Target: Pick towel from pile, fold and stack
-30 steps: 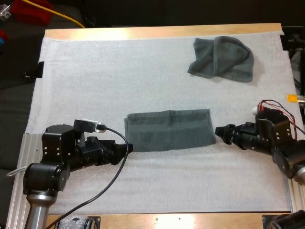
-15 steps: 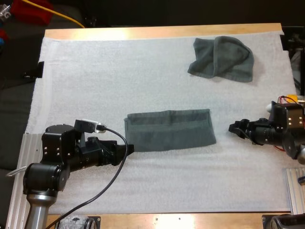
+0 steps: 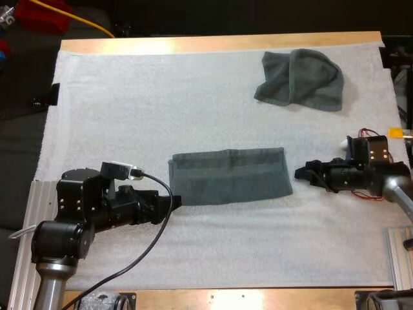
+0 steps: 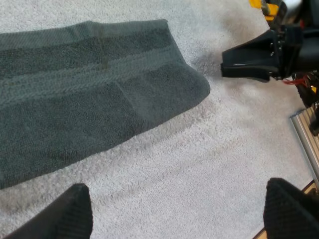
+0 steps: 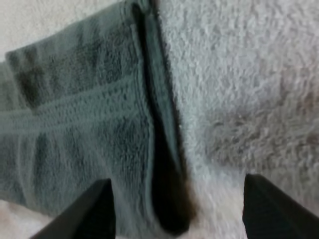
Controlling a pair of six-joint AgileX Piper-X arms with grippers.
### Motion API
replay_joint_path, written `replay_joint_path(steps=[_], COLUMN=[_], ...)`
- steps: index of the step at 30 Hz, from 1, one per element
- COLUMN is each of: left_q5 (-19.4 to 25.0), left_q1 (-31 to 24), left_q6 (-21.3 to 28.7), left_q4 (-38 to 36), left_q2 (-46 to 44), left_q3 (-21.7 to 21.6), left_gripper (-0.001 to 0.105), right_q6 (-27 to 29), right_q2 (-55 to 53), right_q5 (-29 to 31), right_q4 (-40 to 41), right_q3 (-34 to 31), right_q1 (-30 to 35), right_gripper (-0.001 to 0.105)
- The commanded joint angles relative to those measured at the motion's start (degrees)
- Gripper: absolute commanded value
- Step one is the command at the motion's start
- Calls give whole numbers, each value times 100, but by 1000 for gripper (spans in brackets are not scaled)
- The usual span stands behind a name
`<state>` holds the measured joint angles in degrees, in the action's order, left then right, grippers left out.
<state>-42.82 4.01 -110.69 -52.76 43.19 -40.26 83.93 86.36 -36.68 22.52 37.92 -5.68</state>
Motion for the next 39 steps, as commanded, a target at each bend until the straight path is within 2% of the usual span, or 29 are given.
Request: replay_joint_path(steps=[1,14,19,27,31,34,36,39], left_q5=[-78,-78,-78,-210,-209,-209,-209,-209], left_q1=[9,9,9,9,9,9,9,9], left_q6=[24,24,24,24,24,24,24,24], left_q4=[-14,-14,-14,-14,-14,-14,-14,-14], left_q2=[-36,-36,-36,-36,-36,-36,-36,-36], left_q3=[-37,-37,-37,-37,-37,-37,-37,-27], left_gripper=[68,68,68,68,68,68,68,68], right_q6=[-33,-325,-506,-912,-1139,-1211,-1209,-1181], right_q2=[103,917,1167,1318,1318,1318,1318,1253], right_q5=[-141,-371,-730,-733,-720,-716,-740,-718], right_q4=[-126,-360,-415,-698,-718,-709,-688,-567], right_q3=[87,316,316,416,415,415,415,415], right_q1=[-27,-461,-825,-1428,-1461,-1449,-1449,-1449], right_gripper=[55,55,55,55,55,44,25,2])
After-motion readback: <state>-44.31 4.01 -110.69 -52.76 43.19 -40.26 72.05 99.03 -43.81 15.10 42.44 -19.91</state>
